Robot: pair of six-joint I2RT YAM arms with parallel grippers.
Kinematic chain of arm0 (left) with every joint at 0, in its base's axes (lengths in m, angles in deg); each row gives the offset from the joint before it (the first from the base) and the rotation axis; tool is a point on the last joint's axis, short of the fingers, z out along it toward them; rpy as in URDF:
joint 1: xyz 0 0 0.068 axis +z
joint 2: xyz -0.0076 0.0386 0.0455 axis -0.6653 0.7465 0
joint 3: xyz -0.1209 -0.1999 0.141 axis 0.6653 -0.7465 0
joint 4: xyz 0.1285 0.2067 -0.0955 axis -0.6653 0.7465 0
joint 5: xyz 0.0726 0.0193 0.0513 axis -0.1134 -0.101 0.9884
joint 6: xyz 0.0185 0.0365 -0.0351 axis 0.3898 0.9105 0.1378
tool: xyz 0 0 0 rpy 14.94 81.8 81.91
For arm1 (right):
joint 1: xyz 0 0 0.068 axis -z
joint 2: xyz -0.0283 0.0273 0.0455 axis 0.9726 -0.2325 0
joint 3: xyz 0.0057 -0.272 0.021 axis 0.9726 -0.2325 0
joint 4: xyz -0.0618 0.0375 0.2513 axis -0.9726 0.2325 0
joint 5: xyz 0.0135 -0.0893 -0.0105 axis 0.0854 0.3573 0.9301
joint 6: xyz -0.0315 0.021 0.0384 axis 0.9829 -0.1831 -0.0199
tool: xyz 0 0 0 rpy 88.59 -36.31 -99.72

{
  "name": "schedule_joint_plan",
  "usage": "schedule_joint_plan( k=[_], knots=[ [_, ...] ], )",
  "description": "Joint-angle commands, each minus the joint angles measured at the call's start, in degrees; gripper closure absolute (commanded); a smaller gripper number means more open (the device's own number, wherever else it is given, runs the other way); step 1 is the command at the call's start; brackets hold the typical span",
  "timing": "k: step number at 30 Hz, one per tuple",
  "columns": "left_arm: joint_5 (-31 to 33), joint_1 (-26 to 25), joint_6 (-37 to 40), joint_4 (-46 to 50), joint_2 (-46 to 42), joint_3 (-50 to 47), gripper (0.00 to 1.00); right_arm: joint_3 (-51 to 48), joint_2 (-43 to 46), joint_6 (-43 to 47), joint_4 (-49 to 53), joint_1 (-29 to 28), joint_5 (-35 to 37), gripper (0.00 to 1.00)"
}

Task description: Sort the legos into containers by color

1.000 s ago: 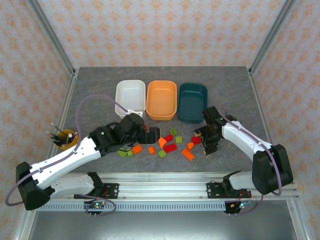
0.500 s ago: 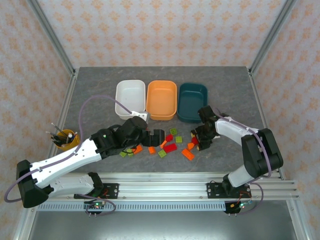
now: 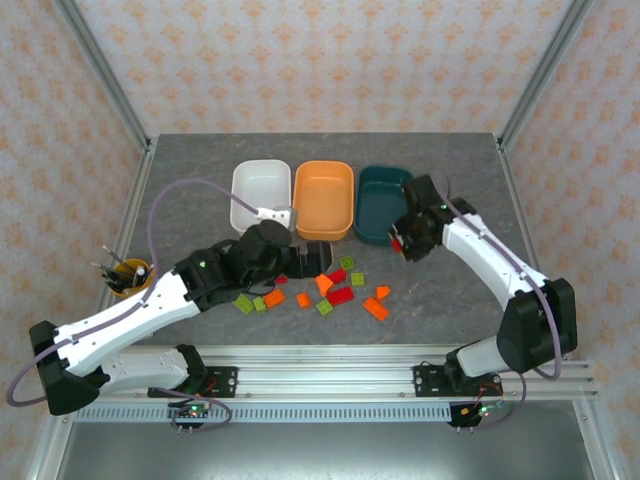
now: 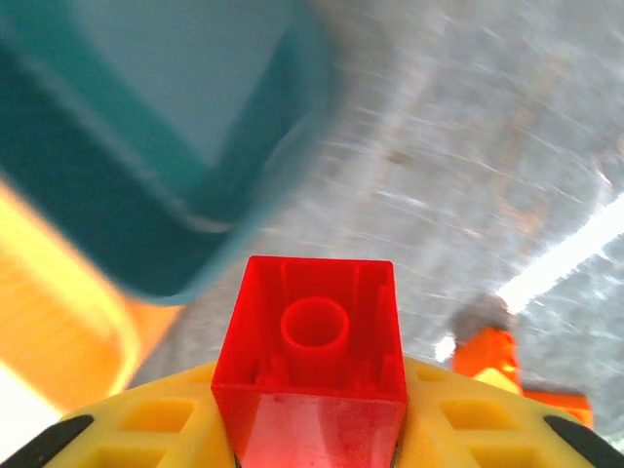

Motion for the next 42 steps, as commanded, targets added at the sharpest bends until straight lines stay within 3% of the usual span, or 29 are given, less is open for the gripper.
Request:
schedule_joint_plan(
  k=[1,9,13,18,24,31,36,42],
  knots=[
    [-0.20,3.82,-2.35,1.18,2.61,3.80,0.00,8.22,-6.31,10.23,4.51,-0.25,4.13,0.60],
    [-4.53,12.76,-3.90,3.33,9.74,10.72,0.00,28.46,-32.37,13.15,4.50,3.57,-2.73,0.63],
    [-5.12,14.46,-4.77,3.61,11.77,12.13,0.00,34.08,-39.69,13.18,5.08,5.46,-4.18,0.61],
    [-5.03,14.85,-6.43,4.84,12.59,11.72,0.00,40.83,-45.53,14.26,9.57,5.95,-4.48,0.52],
    [-4.58,14.82,-7.00,6.29,11.76,10.65,0.00,42.63,-43.66,14.00,11.05,5.96,-3.38,0.37],
    [-3.07,14.83,-7.35,10.55,11.36,12.16,0.01,43.70,-33.55,15.10,11.27,5.78,-0.09,0.36],
    [-1.96,14.81,-7.67,13.99,9.35,12.22,0.01,44.81,-24.84,20.89,12.22,4.01,4.74,0.36],
    [-4.34,14.81,-12.09,15.83,7.10,7.87,0.04,33.09,-10.76,29.97,7.48,-3.35,6.75,0.36]
  ],
)
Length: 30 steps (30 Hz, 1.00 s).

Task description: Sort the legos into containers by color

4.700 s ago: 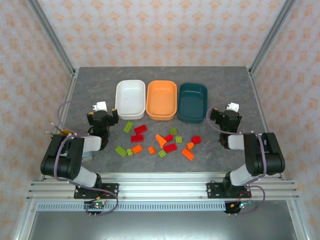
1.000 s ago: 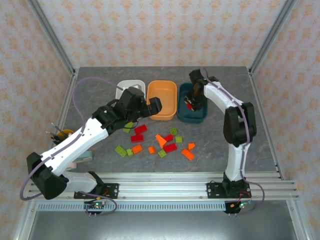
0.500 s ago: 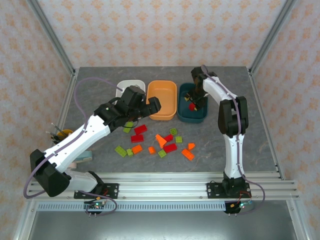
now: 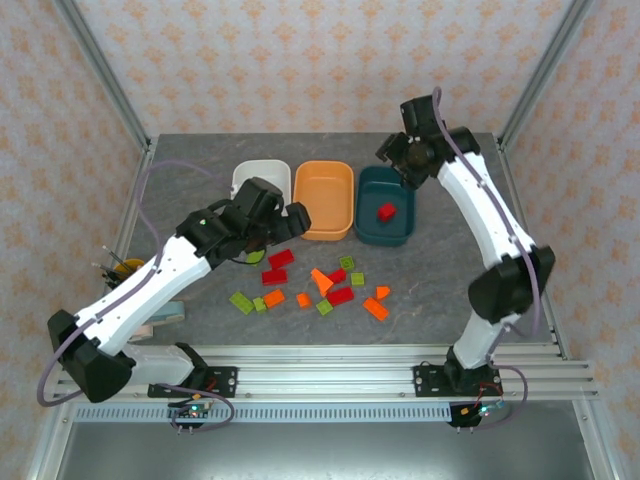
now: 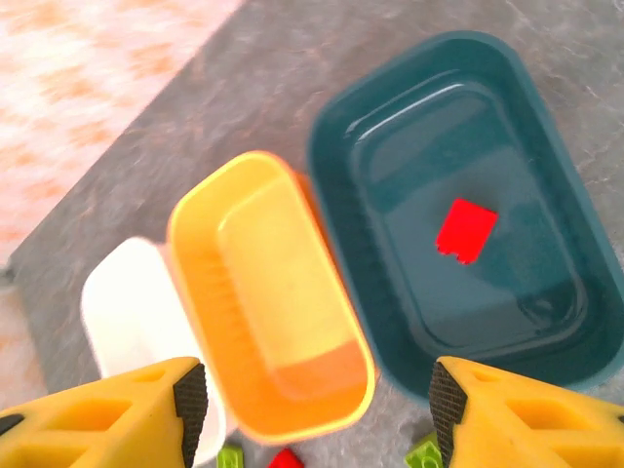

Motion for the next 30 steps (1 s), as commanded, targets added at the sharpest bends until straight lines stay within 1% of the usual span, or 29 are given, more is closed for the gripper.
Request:
schedule_joint_plan(
  k=[1,3,5,6,8,10,12,13,15,18,19,20,22,25,28,30],
  knots=[
    [-1.10,0.27,-4.65,3.11,-1.38,-3.35,0.05,-9.41,7.27,7.33,-1.93,-5.00,1.78,0.37],
    [-2.85,0.20,-7.35,2.53,-0.98,-5.62,0.09,-17.79,13.56,10.07,-6.71,-8.35,-1.22,0.37],
    [-3.25,-0.09,-10.14,3.38,-0.57,-7.29,0.11,-27.17,20.59,14.02,-12.42,-13.43,-4.47,0.36],
    [-2.86,-0.22,-11.63,4.25,-0.58,-7.95,0.11,-30.79,23.27,15.54,-13.94,-15.73,-5.17,0.36],
    [-2.23,-0.57,-15.39,5.42,-1.19,-10.34,0.13,-38.11,28.30,17.20,-15.25,-20.54,-3.89,0.35],
    [-2.09,-1.29,-18.64,4.93,-2.03,-13.45,0.15,-43.50,31.51,16.04,-15.15,-22.70,-3.52,0.35],
    [-3.06,-1.72,-19.17,2.93,-2.14,-16.20,0.16,-47.42,33.81,14.19,-15.19,-23.50,-3.43,0.35],
    [-3.98,-1.93,-17.56,1.60,-1.53,-17.00,0.17,-49.25,34.80,13.30,-15.61,-23.61,-3.66,0.35],
    [-5.44,-1.95,-9.89,0.60,0.82,-16.23,0.20,-50.68,35.66,12.38,-16.08,-23.60,-3.89,0.35],
    [-5.42,-2.07,7.23,8.17,7.62,-9.77,0.22,-50.24,35.22,12.55,-15.36,-23.63,-2.79,0.35],
    [-4.60,-2.08,12.56,12.25,10.36,-7.23,0.25,-49.78,34.75,12.77,-15.14,-23.61,-2.24,0.35],
    [-2.90,-2.15,16.96,16.33,12.82,-4.85,0.26,-49.30,34.24,12.96,-14.93,-23.61,-1.95,0.35],
    [-2.01,-2.25,23.88,20.15,15.75,-3.09,0.24,-48.56,33.38,13.33,-14.71,-23.56,-1.76,0.35],
    [-2.97,-2.24,29.99,22.64,19.85,-2.00,0.21,-47.57,32.19,13.47,-14.30,-23.61,-1.16,0.35],
    [-4.83,-2.31,34.32,22.16,22.51,-2.26,0.21,-47.14,31.58,12.80,-14.07,-23.61,-0.53,0.35],
    [-4.71,-2.39,36.57,21.17,22.60,-3.07,0.20,-46.74,31.20,12.50,-13.79,-23.61,-0.36,0.35]
  ],
)
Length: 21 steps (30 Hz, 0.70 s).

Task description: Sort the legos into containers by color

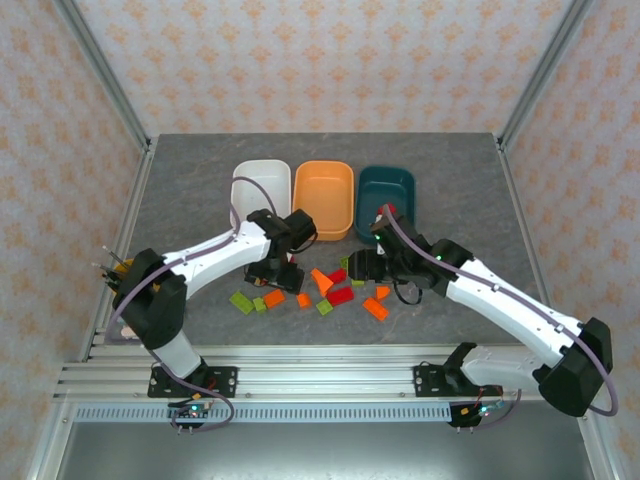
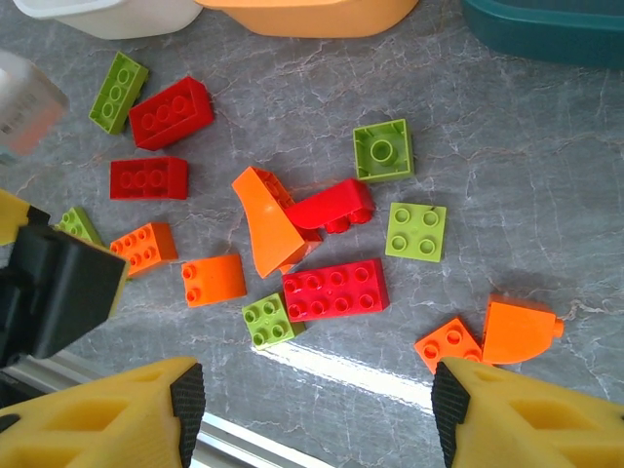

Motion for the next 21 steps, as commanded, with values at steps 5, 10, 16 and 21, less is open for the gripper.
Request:
schedule_joint_plan(
  k=[5,10,16,21],
  knots=[
    [-0.30,-0.39,13.58,-1.23,0.09,-1.99,0.20,2.57,-0.38,-1.75,0.33,-0.15,2.66,0.35],
    [0.08,-0.52,16.75,-2.75,3.79,-2.88,0.24,3.19,1.89,-3.77,0.64,-0.15,3.21,0.35],
    [-0.95,-0.48,17.66,-5.37,6.13,-4.50,0.25,2.50,9.07,-8.23,-1.33,-0.07,4.94,0.24],
    [-0.44,-0.48,18.15,-6.43,8.19,-4.72,0.27,2.28,13.20,-11.27,-0.49,0.36,6.12,0.08]
  ],
)
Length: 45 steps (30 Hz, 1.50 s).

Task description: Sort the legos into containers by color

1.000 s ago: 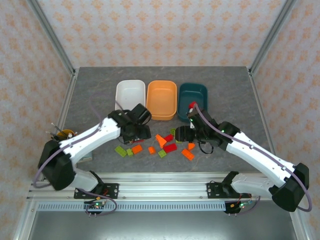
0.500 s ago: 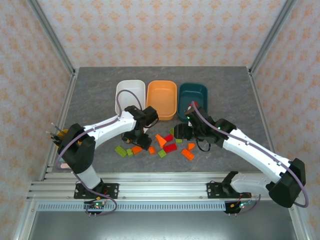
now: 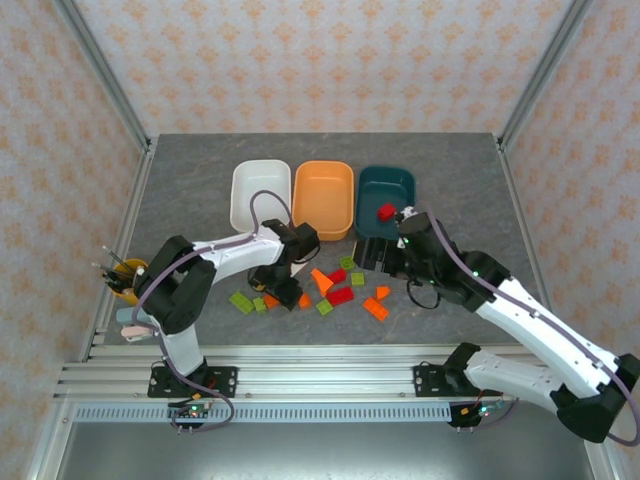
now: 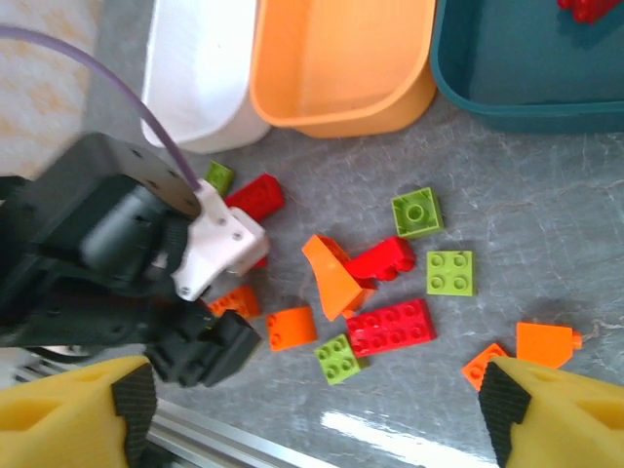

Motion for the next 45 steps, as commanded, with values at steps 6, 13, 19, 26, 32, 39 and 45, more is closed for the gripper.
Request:
schedule_joint_plan(
  k=[6,13,19,26,32,39,45],
  knots=[
    [-1.07,-0.48,1.60,-3.14,2.64,-2.02,0.36,0.84,3.22,-4.42,1.69,0.97,3.70,0.08],
    [-0.93,-0.48,1.08,-4.38,4.26,-1.92,0.55,0.23,3.25,-5.32,1.73,1.14,4.14,0.09],
    [0.47,-0.48,-1.25,-2.47,0.18,-0.56,0.64,0.54,3.60,-5.01,2.63,1.23,4.96,0.10],
    [1.36,2.42,-7.18,5.26,-10.38,8.64,0.65,1.45,3.56,-3.97,1.52,1.54,5.36,0.10],
    [2.78,14.07,-10.48,6.69,-6.40,21.74,0.65,-0.29,1.48,-3.22,-8.53,1.93,1.29,0.11],
    [0.39,24.95,-16.79,1.20,8.70,33.33,0.65,2.54,-3.06,-1.80,-10.03,2.44,1.03,0.10],
    [0.39,26.88,-17.18,3.96,22.20,45.97,0.63,3.46,-6.18,-2.50,-5.51,4.33,0.06,0.11]
  ],
)
